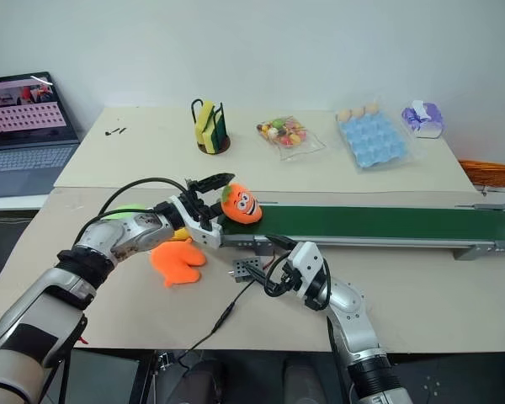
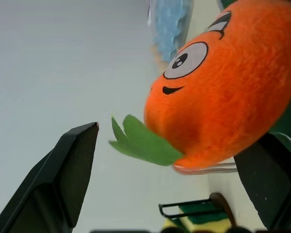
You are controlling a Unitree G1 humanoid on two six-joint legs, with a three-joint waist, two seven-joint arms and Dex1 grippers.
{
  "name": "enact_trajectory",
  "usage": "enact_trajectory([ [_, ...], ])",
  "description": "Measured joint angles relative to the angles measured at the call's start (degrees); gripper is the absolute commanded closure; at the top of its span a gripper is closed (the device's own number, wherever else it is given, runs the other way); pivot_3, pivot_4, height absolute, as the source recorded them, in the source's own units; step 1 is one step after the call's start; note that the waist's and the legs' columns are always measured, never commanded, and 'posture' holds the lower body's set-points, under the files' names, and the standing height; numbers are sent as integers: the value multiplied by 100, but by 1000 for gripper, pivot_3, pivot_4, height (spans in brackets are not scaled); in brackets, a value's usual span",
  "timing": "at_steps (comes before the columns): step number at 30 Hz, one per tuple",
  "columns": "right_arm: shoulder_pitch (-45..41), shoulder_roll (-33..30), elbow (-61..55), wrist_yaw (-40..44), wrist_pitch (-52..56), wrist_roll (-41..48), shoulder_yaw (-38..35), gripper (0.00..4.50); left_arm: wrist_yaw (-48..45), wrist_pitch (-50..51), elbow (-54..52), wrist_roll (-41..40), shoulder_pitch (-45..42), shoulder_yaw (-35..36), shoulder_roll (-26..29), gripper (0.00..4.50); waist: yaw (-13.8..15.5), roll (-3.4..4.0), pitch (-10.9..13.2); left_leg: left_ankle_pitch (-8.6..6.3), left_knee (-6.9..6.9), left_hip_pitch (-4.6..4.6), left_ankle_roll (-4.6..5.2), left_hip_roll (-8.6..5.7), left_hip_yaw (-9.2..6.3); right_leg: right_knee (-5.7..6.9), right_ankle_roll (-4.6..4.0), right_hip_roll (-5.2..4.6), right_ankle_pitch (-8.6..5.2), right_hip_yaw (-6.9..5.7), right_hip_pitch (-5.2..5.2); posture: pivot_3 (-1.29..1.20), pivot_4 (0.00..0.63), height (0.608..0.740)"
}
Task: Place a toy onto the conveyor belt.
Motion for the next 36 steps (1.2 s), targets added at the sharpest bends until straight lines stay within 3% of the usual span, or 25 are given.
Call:
enact_trajectory([
  [8, 2, 0, 0, -55, 0, 0, -16, 0, -242, -103, 103, -128, 49, -2, -30, 37, -1, 0, 0, 0, 1, 1, 0, 0, 0, 2, 0, 0, 0, 1, 1, 0, 150, 740],
  [16, 1, 2, 0, -62, 0, 2, -73, 0, -527, -273, 102, -628, 383, 211, 353, 37, -24, 0, 0, 0, 1, 8, 0, 0, 1, 8, -1, 0, 0, 3, 1, 0, 150, 740],
  [24, -4, 52, 0, -35, 0, 3, -99, 0, -2918, -675, -620, -3664, 962, 732, 39, 37, 20, 1, -1, 0, 5, 8, 0, 0, 2, 9, -2, -2, 1, 3, 5, 0, 150, 740],
  [36, -5, 63, 2, -36, 0, 2, -104, 0, -4339, 431, -1381, -4941, 1106, 1355, -327, 37, -134, 1, -3, 0, 7, 21, 1, 1, 3, 15, -3, 3, 2, 12, 12, 0, 150, 740],
])
